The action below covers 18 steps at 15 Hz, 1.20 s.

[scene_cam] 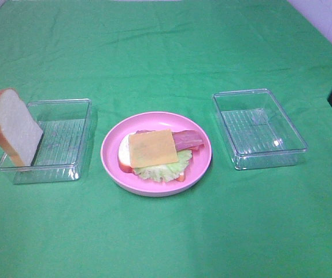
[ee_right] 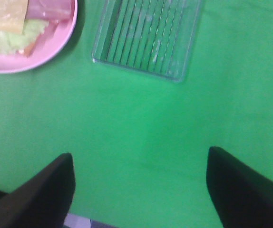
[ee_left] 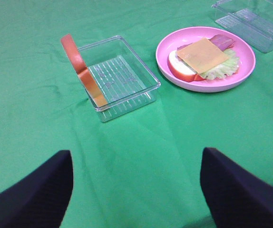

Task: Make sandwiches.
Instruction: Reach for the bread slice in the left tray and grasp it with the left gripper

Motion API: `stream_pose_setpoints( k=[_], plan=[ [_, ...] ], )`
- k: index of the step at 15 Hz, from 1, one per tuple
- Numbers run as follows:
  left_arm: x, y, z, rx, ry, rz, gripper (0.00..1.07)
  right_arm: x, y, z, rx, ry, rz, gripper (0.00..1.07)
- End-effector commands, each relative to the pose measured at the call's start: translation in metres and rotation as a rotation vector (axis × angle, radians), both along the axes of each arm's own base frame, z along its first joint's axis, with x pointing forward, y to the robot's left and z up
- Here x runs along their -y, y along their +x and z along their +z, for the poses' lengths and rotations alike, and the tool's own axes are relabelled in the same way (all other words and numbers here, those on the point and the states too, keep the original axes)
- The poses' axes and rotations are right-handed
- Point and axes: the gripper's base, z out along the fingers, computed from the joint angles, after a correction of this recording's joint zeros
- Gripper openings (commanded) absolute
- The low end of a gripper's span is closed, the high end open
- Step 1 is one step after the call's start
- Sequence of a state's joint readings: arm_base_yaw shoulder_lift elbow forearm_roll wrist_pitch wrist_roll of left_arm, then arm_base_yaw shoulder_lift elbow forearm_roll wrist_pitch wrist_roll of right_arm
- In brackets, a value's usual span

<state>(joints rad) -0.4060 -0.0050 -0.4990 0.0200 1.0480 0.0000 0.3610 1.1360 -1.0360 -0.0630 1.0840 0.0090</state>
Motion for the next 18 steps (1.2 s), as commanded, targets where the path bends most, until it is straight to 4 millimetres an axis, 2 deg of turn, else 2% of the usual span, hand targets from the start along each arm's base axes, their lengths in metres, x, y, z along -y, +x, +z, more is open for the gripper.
stream_pose_setpoints(
  k=[1, 2, 3, 5, 6, 8, 14, 16, 18],
  plan=[
    [-0.002, -0.003, 0.000, 0.024, -0.005, -0.002, 0.71, 0.017, -0.050, -0.012, -0.024, 0.014, -0.012, 0.74],
    [-0.002, -0.003, 0.000, 0.024, -0.005, -0.002, 0.71, 0.025, -0.070, -0.018, -0.029, 0.012, -0.011, 0.74],
    [-0.002, -0.003, 0.000, 0.024, -0.005, -0.002, 0.71, 0.029, -0.080, -0.021, -0.027, 0.011, -0.007, 0.74],
    [-0.002, -0.003, 0.000, 0.024, -0.005, -0.002, 0.71, 0.042, -0.121, -0.030, 0.007, 0.037, 0.016, 0.74],
    [-0.002, -0.003, 0.000, 0.024, -0.005, -0.002, 0.71, 0.049, -0.152, -0.040, 0.083, 0.091, 0.075, 0.74],
    [-0.002, -0.002, 0.000, 0.025, -0.005, -0.002, 0.71, 0.054, -0.174, -0.048, 0.209, 0.150, 0.118, 0.74],
    [-0.002, -0.002, 0.000, 0.028, 0.003, -0.003, 0.71, 0.065, -0.209, -0.056, 0.516, 0.245, 0.173, 0.74],
    [-0.002, -0.002, 0.000, 0.030, 0.003, -0.002, 0.71, 0.066, -0.212, -0.057, 0.536, 0.250, 0.175, 0.74],
    [0.000, 0.003, 0.010, 0.041, -0.005, 0.002, 0.71, 0.064, -0.205, -0.059, 0.590, 0.264, 0.174, 0.73]
  ],
)
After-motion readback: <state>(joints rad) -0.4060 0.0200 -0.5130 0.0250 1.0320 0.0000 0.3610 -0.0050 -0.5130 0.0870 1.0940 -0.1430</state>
